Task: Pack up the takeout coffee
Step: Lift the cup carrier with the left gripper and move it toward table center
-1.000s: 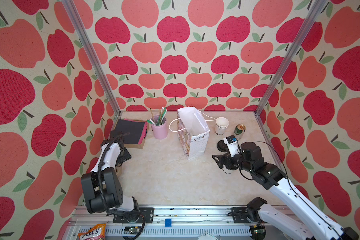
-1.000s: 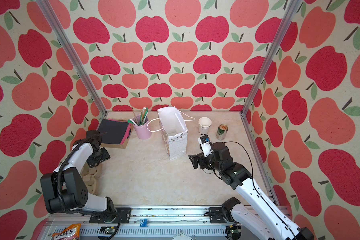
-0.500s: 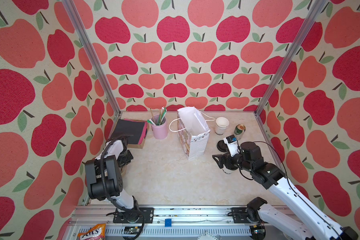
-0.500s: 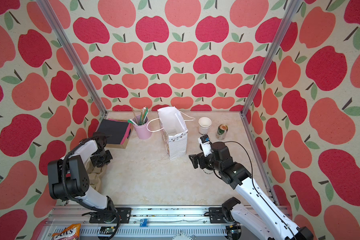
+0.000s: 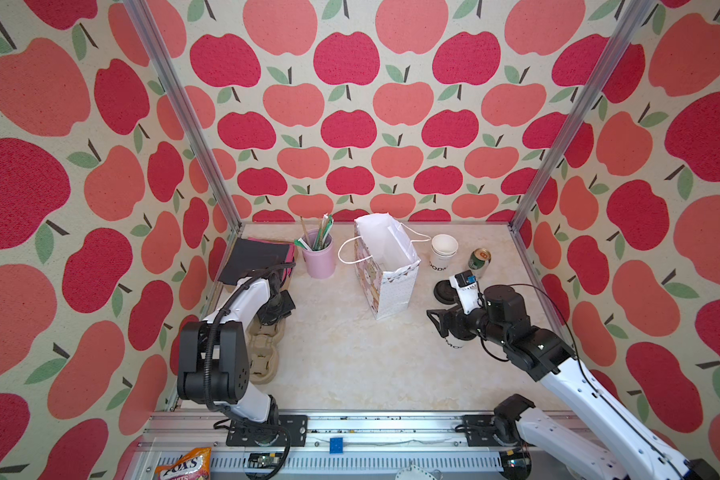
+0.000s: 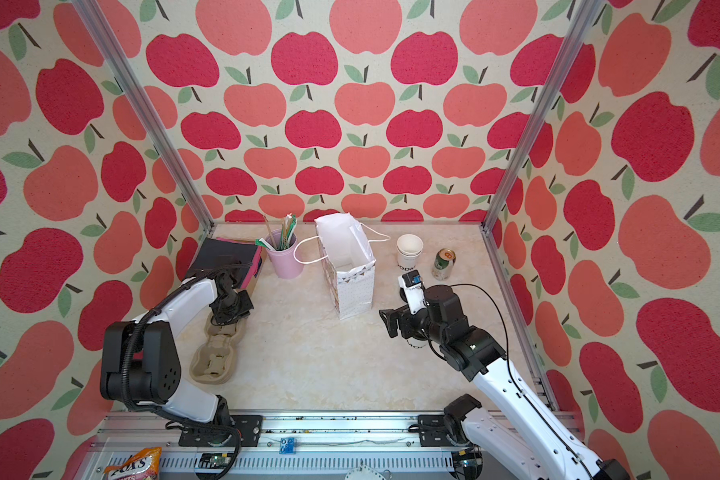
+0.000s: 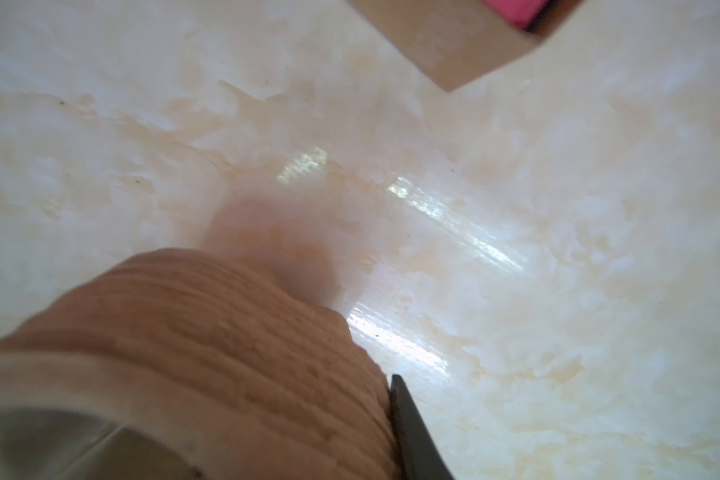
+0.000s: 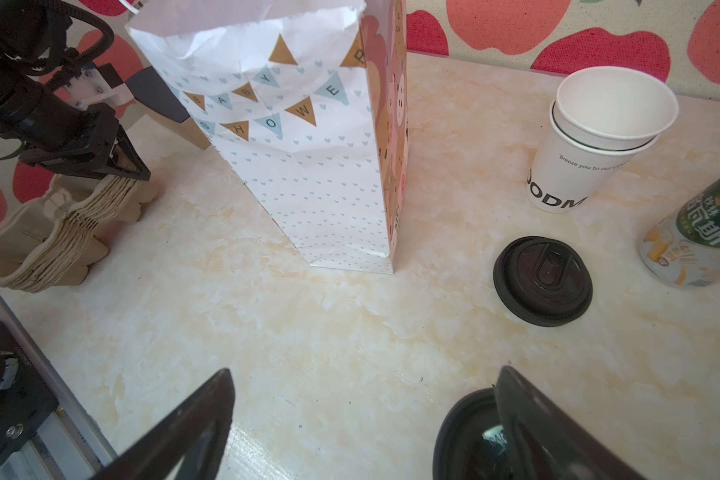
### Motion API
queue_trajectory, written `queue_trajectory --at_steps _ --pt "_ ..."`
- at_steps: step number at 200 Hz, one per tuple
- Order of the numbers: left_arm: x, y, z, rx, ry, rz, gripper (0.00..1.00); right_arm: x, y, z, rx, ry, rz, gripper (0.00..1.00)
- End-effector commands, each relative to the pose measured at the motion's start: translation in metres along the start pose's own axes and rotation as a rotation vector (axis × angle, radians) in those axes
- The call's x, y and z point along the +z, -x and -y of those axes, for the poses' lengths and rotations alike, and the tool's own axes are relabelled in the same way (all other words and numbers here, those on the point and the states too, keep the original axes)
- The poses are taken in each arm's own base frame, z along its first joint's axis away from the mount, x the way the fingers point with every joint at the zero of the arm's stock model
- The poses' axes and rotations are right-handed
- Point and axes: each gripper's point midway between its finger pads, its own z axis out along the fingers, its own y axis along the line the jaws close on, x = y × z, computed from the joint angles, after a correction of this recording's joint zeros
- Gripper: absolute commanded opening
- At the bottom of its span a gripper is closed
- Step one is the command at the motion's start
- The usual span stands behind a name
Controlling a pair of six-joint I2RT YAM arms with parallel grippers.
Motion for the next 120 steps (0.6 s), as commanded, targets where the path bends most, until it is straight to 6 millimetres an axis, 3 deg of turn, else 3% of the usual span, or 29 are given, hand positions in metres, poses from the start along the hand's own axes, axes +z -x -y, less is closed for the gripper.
queue_trajectory --at_steps 1,48,88,120 --pt "-0.012 -0.014 0.029 -0.094 -0.121 0.02 0.08 -0.003 -0.01 0.005 -0.005 -0.023 -0.025 0.99" --pt "-0.034 -0.048 0.063 -0.144 -0.206 0.072 0.07 -0.005 -0.011 0.005 0.002 -0.023 -0.032 0.99" --pt "-0.036 -0.085 0.074 -0.288 -0.207 0.06 0.07 -0.006 -0.012 0.005 0.012 -0.024 -0.037 0.99" --pt "-0.039 -0.103 0.09 -0.366 -0.228 0.081 0.07 -0.007 -0.012 0.004 0.015 -0.022 -0.042 0.99"
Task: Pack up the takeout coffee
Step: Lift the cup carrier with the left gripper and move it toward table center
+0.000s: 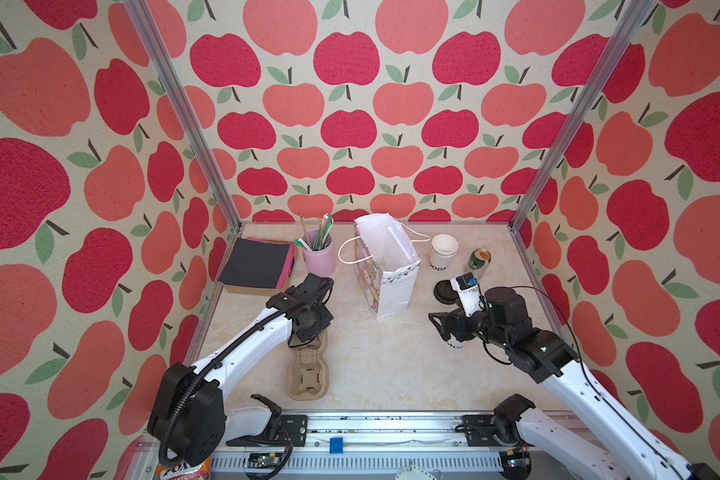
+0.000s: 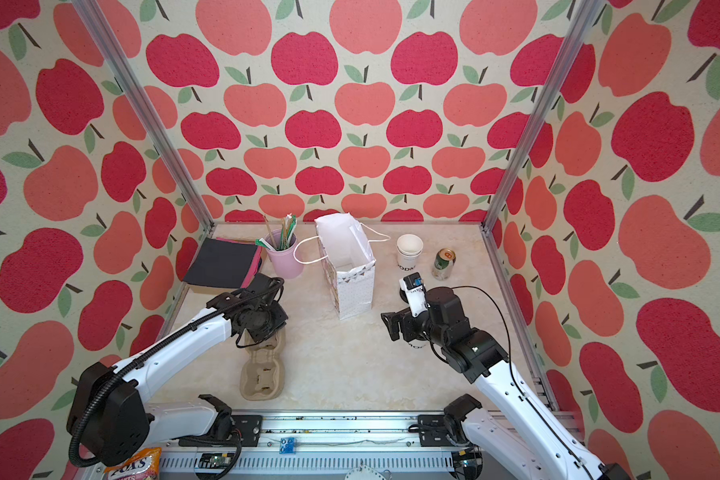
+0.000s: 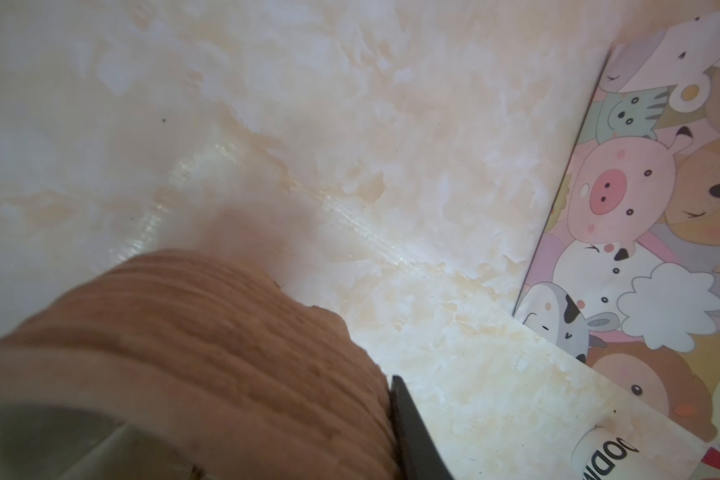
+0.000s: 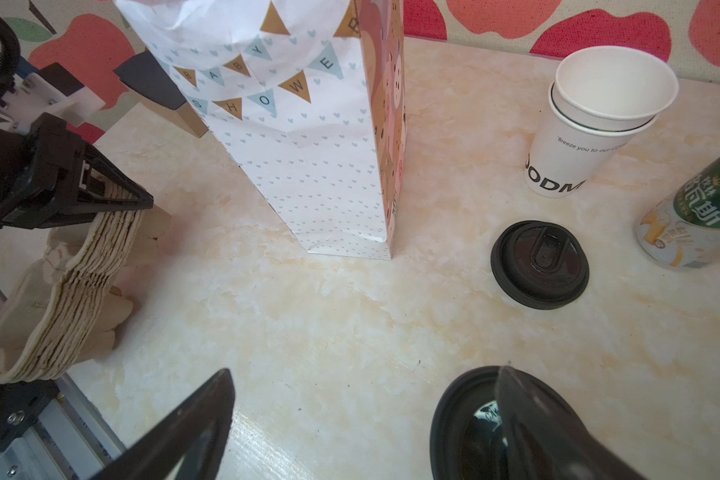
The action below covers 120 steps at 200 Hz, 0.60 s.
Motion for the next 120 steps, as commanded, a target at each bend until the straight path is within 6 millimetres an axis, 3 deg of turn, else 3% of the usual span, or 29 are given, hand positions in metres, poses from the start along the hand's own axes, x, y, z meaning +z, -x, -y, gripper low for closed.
queue_trajectory --at_steps 1,33,60,87,120 --pt "0.001 -0.007 0.004 -0.197 -0.007 0.055 0.07 -0.004 -0.003 0.004 0.011 -0.017 -0.009 0.99" --pt "0.014 -0.022 0.008 -0.267 -0.018 0.046 0.12 -0.002 -0.005 0.003 0.016 -0.015 -0.022 0.99" --pt "0.017 -0.021 0.009 -0.254 -0.012 0.052 0.28 0.0 -0.008 0.003 0.016 -0.012 -0.036 0.99" --pt "0.001 -0.009 0.022 -0.173 -0.064 0.099 0.54 0.002 -0.01 0.003 0.014 -0.011 -0.052 0.99" --pt "-0.033 0.009 0.033 -0.02 -0.097 0.157 0.69 0.005 -0.013 0.003 0.013 -0.008 -0.068 0.99"
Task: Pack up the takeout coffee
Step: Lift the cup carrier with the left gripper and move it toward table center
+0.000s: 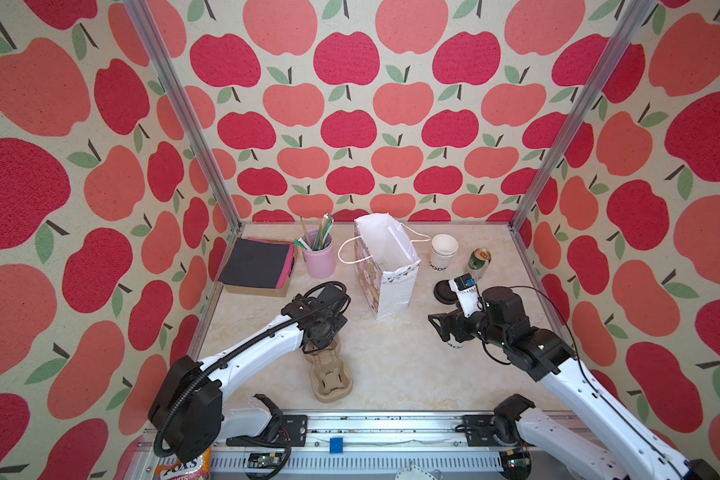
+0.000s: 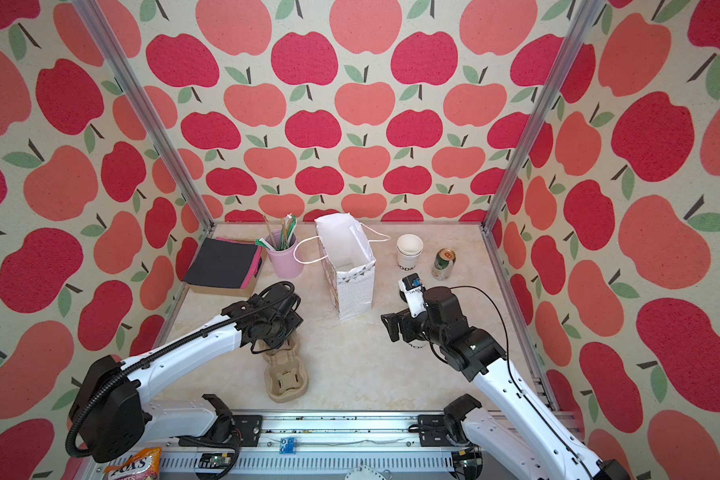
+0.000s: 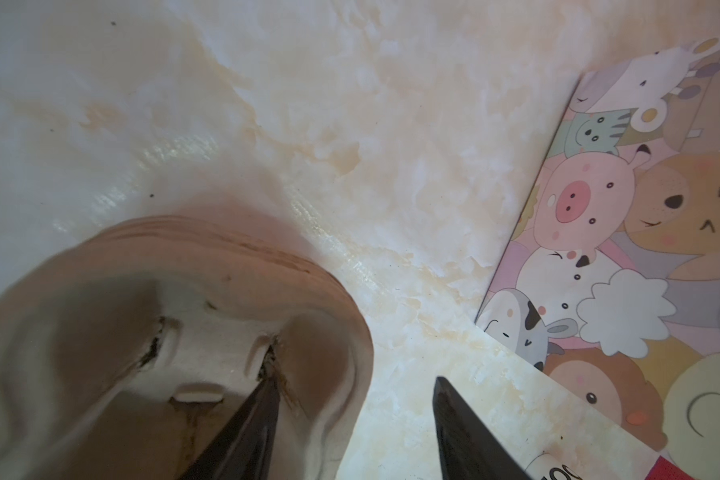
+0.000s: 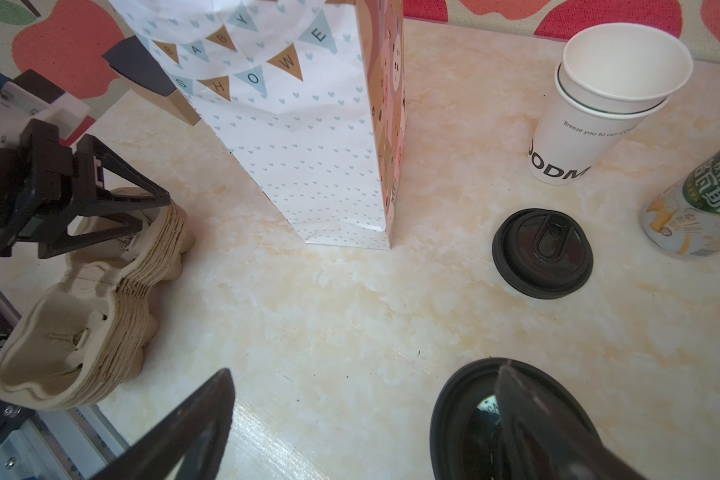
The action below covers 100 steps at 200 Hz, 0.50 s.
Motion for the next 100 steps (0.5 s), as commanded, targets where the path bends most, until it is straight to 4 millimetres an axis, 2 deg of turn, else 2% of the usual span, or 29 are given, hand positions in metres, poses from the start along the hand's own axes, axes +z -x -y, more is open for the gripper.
queue_trajectory --at_steps 1,21,42,57,72,100 --pt "-0.032 0.022 0.016 0.085 -0.046 0.071 0.69 0.0 -0.006 0.002 0.009 -0.004 -0.031 0.99" --pt "-0.056 0.033 0.02 0.295 -0.067 0.087 0.69 0.0 -0.006 0.001 0.007 0.0 -0.032 0.99" --pt "-0.077 0.046 -0.008 0.387 0.025 0.127 0.68 -0.001 -0.006 -0.001 0.001 0.012 -0.028 0.99" --pt "-0.088 0.046 -0.028 0.39 0.036 0.118 0.68 -0.002 -0.005 -0.003 -0.006 0.022 -0.024 0.99" --pt "-0.091 0.04 -0.043 0.376 0.012 0.099 0.67 -0.001 -0.005 -0.004 -0.011 0.032 -0.017 0.99" --pt "-0.082 0.031 -0.073 0.318 0.005 0.086 0.65 -0.001 -0.001 -0.008 -0.013 0.05 -0.005 0.99"
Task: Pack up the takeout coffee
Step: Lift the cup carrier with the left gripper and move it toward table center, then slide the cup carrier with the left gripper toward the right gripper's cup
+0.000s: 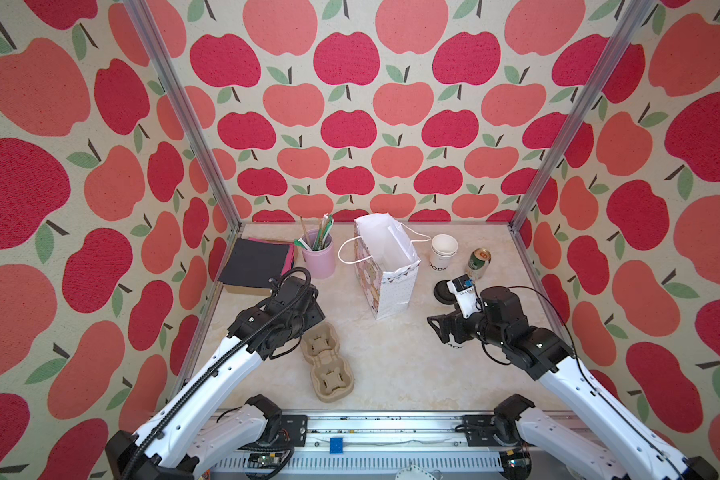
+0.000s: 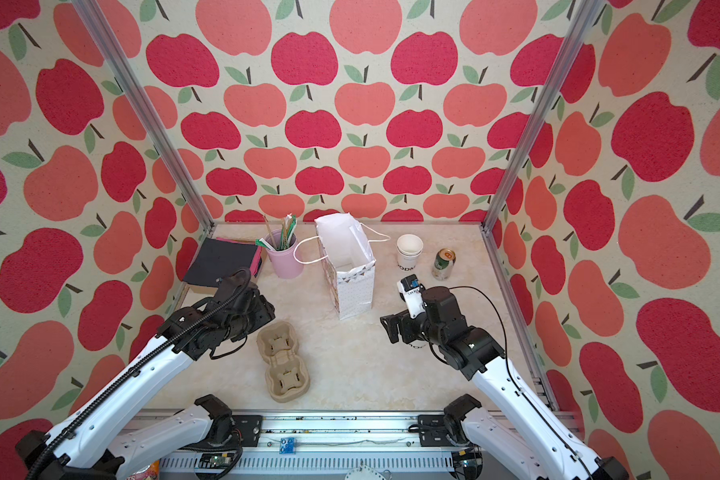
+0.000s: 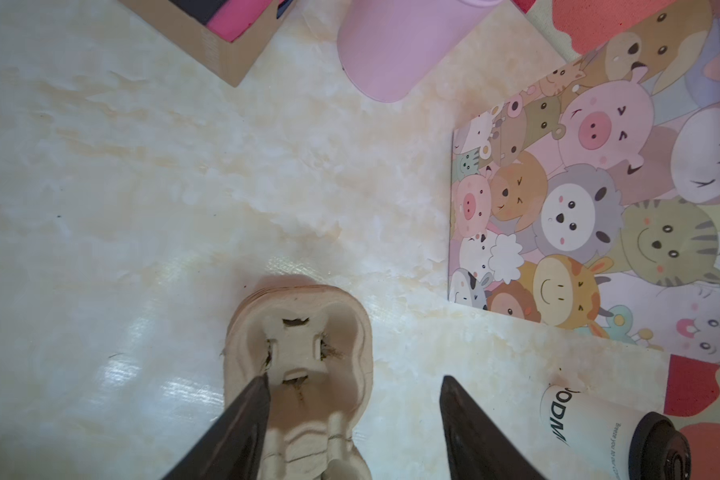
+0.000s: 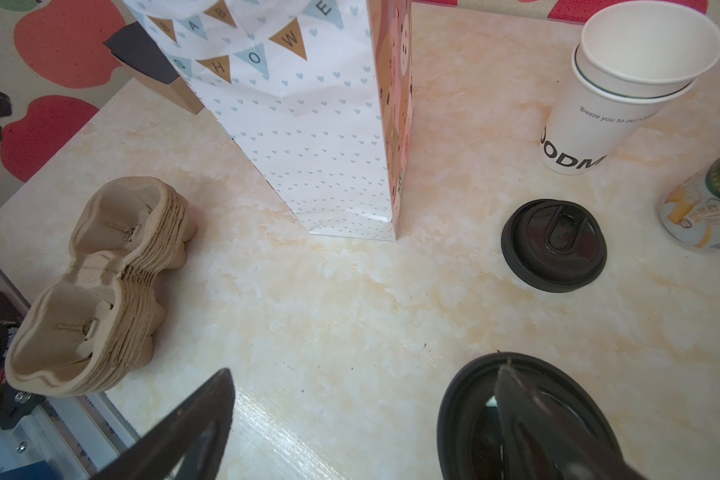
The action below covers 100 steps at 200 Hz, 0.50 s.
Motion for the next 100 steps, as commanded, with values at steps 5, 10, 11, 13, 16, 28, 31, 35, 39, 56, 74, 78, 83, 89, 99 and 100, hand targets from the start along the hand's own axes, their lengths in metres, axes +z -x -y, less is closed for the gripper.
queue_trajectory --at_steps 5,10,11,13,16,28,31,35,39,56,74,78,83,89,99,100 --pt "0.009 -0.031 -0.043 0.014 0.099 -0.08 0.65 -0.002 0.003 -0.005 -0.016 0.034 0.015 0.99" --pt "0.011 -0.034 -0.047 0.006 0.108 -0.084 0.64 -0.002 0.003 -0.006 -0.016 0.036 0.017 0.99" --pt "0.012 -0.035 -0.048 0.005 0.111 -0.086 0.64 -0.002 0.004 -0.006 -0.016 0.037 0.018 0.99" --pt "0.012 -0.036 -0.049 0.003 0.112 -0.088 0.64 -0.003 0.004 -0.006 -0.017 0.04 0.019 0.99" --pt "0.014 -0.037 -0.051 0.0 0.121 -0.093 0.64 -0.003 0.005 -0.007 -0.016 0.041 0.021 0.99" --pt "0.019 -0.043 -0.058 -0.003 0.157 -0.109 0.64 -0.004 0.007 -0.008 -0.018 0.045 0.026 0.99" --pt "0.021 -0.043 -0.06 -0.004 0.166 -0.114 0.64 -0.004 0.007 -0.008 -0.018 0.046 0.027 0.99" --pt "0.022 -0.045 -0.061 -0.005 0.178 -0.12 0.64 -0.004 0.007 -0.008 -0.017 0.045 0.027 0.99" --pt "0.024 -0.046 -0.062 -0.002 0.189 -0.127 0.63 -0.004 0.007 -0.008 -0.018 0.046 0.028 0.99" --pt "0.032 -0.05 -0.066 0.009 0.238 -0.157 0.63 -0.005 0.007 -0.008 -0.015 0.045 0.029 0.99" --pt "0.042 -0.054 -0.068 0.016 0.27 -0.185 0.6 -0.004 0.007 -0.008 -0.01 0.045 0.026 0.99" --pt "0.044 -0.055 -0.067 0.017 0.271 -0.189 0.6 -0.004 0.006 -0.007 -0.008 0.044 0.026 0.99" --pt "0.047 -0.057 -0.067 0.019 0.274 -0.197 0.59 -0.004 0.005 -0.008 -0.007 0.046 0.022 0.99" --pt "0.051 -0.058 -0.066 0.018 0.276 -0.203 0.58 -0.004 0.005 -0.008 -0.007 0.046 0.02 0.99" --pt "0.056 -0.061 -0.066 0.021 0.28 -0.216 0.57 -0.004 0.004 -0.007 -0.006 0.046 0.019 0.99" --pt "0.056 -0.061 -0.066 0.021 0.281 -0.217 0.56 -0.003 0.004 -0.007 -0.005 0.045 0.017 0.99"
